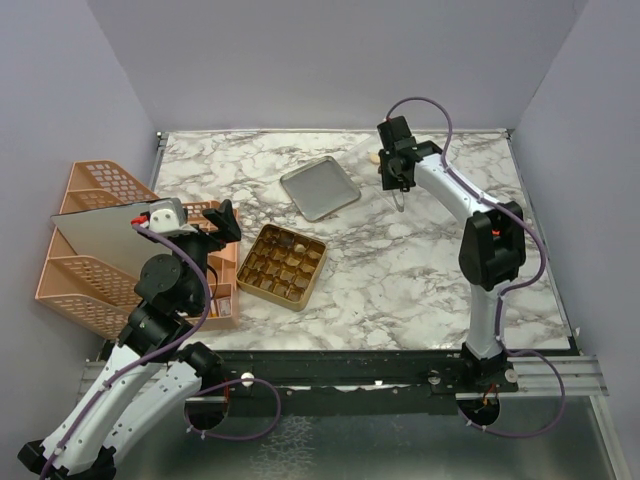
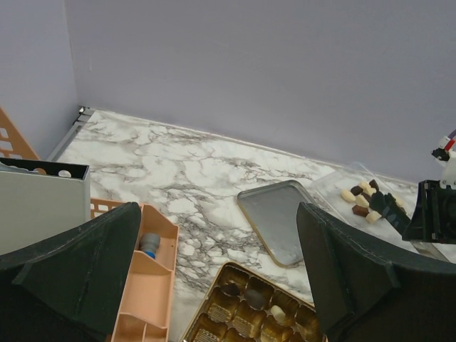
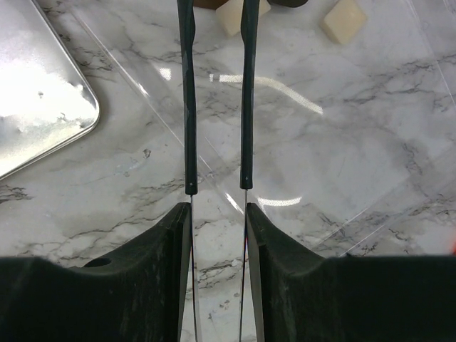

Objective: Pack the chocolate
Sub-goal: Pick up the fake chocolate from the plate.

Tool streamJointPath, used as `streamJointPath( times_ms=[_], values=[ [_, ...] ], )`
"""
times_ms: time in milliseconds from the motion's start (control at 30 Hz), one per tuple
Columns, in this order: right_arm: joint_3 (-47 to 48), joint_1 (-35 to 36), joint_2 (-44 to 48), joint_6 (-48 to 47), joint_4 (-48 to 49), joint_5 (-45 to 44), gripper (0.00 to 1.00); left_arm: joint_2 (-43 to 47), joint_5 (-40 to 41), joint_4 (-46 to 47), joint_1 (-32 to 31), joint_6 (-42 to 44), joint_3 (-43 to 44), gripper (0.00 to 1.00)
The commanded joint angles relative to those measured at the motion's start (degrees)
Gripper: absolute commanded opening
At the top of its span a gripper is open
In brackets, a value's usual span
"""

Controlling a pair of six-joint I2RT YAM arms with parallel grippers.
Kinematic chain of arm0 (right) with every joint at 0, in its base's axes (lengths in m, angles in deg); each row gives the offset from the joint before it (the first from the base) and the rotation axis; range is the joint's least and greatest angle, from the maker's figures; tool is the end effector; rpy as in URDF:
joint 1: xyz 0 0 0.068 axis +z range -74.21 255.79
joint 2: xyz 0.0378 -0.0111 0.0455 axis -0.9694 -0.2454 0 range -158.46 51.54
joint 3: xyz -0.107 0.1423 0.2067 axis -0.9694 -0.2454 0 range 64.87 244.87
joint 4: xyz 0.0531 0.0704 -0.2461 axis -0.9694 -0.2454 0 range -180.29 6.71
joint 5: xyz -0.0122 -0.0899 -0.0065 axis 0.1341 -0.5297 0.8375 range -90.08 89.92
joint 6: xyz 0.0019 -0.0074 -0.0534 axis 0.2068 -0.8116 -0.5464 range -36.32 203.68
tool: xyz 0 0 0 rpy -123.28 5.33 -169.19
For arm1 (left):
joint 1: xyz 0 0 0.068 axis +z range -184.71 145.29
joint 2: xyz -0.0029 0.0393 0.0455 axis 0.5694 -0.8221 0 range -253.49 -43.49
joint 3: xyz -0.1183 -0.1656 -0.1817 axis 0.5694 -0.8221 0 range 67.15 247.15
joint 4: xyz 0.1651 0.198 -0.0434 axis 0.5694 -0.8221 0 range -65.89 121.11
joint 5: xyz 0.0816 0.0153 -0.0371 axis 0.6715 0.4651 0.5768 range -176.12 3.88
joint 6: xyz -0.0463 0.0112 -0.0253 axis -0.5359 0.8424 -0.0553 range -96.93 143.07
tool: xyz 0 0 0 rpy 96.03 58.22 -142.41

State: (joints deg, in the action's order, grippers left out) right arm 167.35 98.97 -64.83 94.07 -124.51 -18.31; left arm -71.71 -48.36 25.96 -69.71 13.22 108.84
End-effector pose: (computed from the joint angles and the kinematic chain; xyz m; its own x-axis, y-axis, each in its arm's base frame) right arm 0.4191 0.1673 0.2610 -0.7794 -0.1474 -0.6090 -0.0698 0.9863 -0.1494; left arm 0.1049 -0.0467 0.3685 0.1241 -0.2520 -0.9597 -0.0218 0.9663 -0.2566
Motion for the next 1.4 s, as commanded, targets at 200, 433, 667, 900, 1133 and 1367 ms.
streamJointPath(
  times_ms=[200, 433, 667, 900, 1133, 1367],
  values=[
    [2.2, -2.3, -3.1, -0.7, -1.5, 3.4, 0.39, 0.2, -0.4, 1.1, -0.2, -0.1, -0.5, 0.99],
    [1.1, -3.0, -3.6, -1.0, -1.8, 1.2, 0.4, -0.2, -0.5, 1.1, -0.2, 0.0, -0.5, 0.99],
    [0.1, -3.5, -3.8, -0.8, -1.4, 2.3, 0.42, 0.0, -0.4, 1.2, -0.2, 0.0, -0.6, 0.99],
    [-1.3, -3.7, -3.8, -0.5, -0.4, 3.9, 0.42, 0.0, -0.4, 1.2, -0.2, 0.0, -0.6, 0.99],
    [-1.1, -3.8, -5.2, -0.6, -0.1, 4.1, 0.42, 0.0, -0.4, 1.2, -0.2, 0.1, -0.5, 0.99],
    [1.1, -4.2, -7.2, -0.6, 0.7, 5.3, 0.42, 0.4, 0.2, 1.3, -0.2, 0.3, -0.6, 0.99]
  ],
)
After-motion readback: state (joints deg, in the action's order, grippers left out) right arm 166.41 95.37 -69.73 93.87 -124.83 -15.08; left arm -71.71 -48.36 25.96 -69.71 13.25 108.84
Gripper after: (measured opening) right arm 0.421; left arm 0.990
